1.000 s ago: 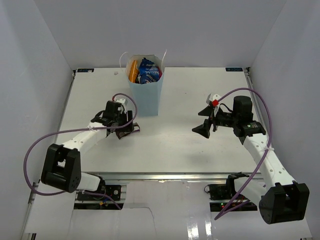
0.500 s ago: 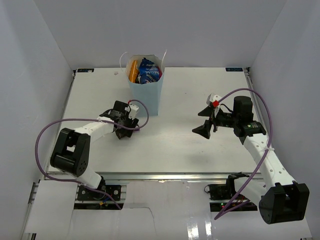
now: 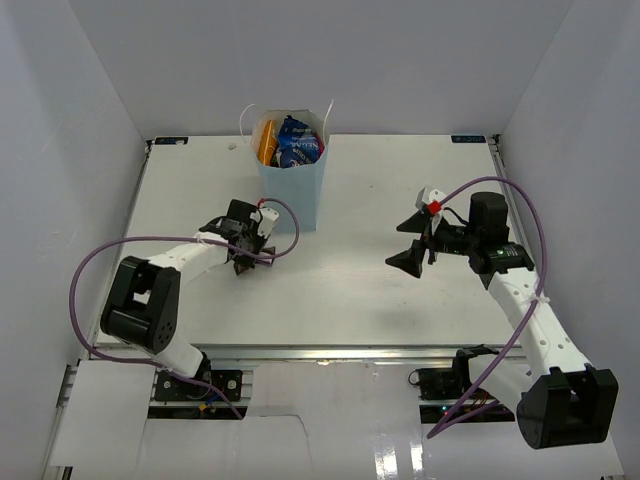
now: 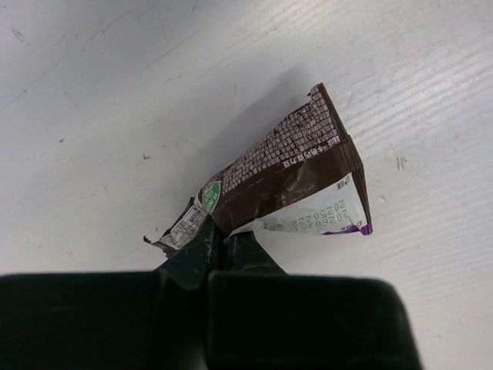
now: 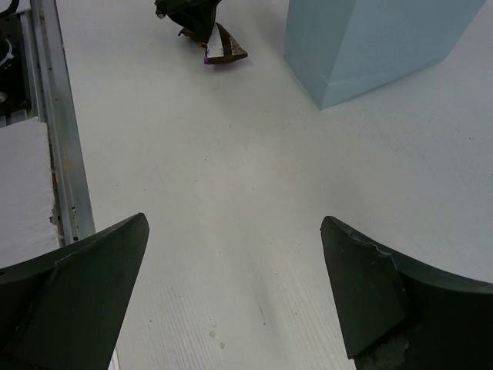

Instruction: Place the snacks into the paper bag

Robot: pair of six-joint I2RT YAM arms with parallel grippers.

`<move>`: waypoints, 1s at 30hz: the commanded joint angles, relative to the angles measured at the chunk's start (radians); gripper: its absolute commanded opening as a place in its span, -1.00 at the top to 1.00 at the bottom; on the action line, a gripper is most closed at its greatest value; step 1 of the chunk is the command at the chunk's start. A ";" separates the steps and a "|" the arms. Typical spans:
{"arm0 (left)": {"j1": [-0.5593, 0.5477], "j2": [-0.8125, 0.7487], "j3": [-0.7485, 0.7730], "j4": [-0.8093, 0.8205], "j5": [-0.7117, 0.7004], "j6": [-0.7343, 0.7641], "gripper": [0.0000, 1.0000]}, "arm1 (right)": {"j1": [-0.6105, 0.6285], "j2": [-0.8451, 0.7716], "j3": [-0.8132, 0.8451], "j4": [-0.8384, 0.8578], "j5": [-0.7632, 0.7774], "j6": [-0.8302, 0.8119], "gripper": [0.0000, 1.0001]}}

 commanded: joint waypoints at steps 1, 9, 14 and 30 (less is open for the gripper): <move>-0.001 -0.095 0.013 -0.053 0.053 -0.031 1.00 | -0.012 -0.025 0.013 -0.004 -0.035 0.000 -0.96; -0.088 -0.466 0.065 -0.151 0.389 -0.207 1.00 | -0.037 -0.021 0.013 -0.005 -0.039 0.000 -0.96; -0.090 -0.534 0.250 -0.084 0.457 -0.364 1.00 | -0.044 -0.002 0.014 -0.005 -0.027 0.000 -0.96; -0.042 0.346 1.262 -0.263 0.113 -0.485 1.00 | -0.093 0.002 0.008 -0.007 -0.041 0.003 -0.96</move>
